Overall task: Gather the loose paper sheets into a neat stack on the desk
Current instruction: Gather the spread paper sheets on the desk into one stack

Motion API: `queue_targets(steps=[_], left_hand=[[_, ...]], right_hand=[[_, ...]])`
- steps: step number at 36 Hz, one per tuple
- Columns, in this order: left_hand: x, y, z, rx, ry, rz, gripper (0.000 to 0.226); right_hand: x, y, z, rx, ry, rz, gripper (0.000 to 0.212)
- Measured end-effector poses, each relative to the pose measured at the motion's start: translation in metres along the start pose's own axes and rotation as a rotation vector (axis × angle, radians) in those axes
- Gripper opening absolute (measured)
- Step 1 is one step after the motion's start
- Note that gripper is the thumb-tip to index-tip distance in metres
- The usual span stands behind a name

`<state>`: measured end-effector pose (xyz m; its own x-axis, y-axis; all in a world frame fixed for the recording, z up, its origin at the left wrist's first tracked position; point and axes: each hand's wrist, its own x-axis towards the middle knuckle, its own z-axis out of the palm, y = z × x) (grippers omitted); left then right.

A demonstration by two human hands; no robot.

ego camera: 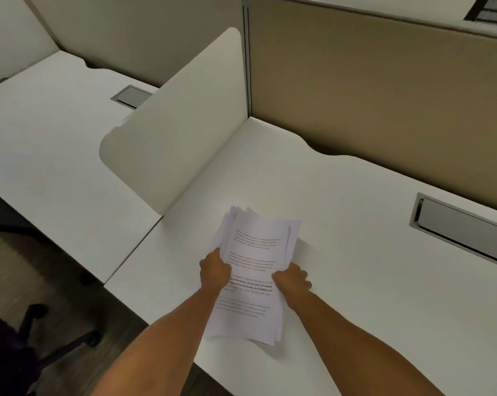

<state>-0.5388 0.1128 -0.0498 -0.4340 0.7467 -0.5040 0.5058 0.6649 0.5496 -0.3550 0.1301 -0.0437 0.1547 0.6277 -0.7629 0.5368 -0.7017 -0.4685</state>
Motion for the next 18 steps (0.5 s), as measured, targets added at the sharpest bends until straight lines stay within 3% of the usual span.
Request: queue_targets(steps=[5, 14, 18], left_hand=[[0.013, -0.002, 0.000, 0.294, 0.033, -0.104, 0.046], [0.028, -0.008, 0.001, 0.269, -0.022, -0.196, 0.044], [0.033, -0.007, -0.004, 0.256, -0.058, -0.205, 0.041]], right_hand=[[-0.002, -0.008, 0.003, -0.097, 0.006, 0.067, 0.052], [-0.002, -0.024, 0.014, -0.043, -0.007, 0.024, 0.066], [0.001, -0.022, 0.016, 0.093, -0.029, -0.013, 0.069]])
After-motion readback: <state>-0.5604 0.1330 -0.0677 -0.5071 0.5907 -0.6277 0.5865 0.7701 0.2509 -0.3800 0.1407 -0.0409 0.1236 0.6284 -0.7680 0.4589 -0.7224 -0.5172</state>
